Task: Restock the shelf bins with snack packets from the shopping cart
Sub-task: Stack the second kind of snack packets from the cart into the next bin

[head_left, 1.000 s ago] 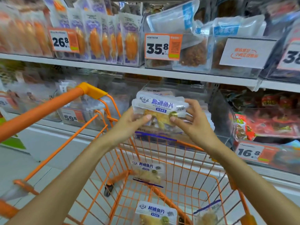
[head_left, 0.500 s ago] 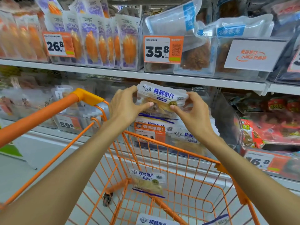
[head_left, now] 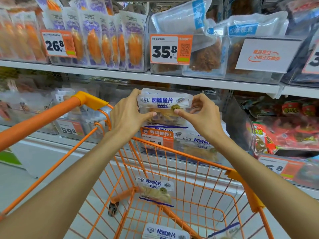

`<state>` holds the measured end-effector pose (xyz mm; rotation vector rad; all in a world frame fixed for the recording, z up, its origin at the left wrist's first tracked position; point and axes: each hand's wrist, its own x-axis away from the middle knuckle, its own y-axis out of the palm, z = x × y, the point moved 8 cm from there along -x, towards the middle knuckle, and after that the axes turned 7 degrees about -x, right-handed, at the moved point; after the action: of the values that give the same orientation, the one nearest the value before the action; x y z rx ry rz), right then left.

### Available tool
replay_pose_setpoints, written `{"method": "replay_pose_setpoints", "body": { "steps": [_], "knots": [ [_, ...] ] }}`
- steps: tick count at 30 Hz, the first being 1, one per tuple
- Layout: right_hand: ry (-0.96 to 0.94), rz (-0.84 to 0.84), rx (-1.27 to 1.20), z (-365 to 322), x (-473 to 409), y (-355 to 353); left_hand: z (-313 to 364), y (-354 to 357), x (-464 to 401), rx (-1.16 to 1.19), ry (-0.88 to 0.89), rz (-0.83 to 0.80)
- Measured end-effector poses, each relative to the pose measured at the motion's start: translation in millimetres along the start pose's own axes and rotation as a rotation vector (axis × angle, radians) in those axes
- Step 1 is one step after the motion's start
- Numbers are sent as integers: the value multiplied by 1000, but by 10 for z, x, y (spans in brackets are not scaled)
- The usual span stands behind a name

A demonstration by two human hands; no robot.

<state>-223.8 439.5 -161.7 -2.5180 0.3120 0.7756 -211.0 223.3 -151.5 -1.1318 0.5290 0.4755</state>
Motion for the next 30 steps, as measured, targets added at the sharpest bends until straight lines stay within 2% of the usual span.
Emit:
{"method": "replay_pose_setpoints", "body": {
  "steps": [7,11,13,20,24,30],
  "knots": [
    [0,-34,119,8,117,84,-103,39,-14,-162,-19,-50],
    [165,-6,70,248,253,142,-147,107,69,-193,-77,-111],
    [183,-28,43,283,289,166,-177,106,78,-146,-106,-121],
    [201,-283,-7,228,60,10,-267,21,36,-113,-122,-101],
    [34,-236,0,-26,-116,-55,-252,56,32,-111,-121,-97],
    [-157,-292,170,-181,-249,167,-282,42,120,-70,-127,-21]
  ]
}}
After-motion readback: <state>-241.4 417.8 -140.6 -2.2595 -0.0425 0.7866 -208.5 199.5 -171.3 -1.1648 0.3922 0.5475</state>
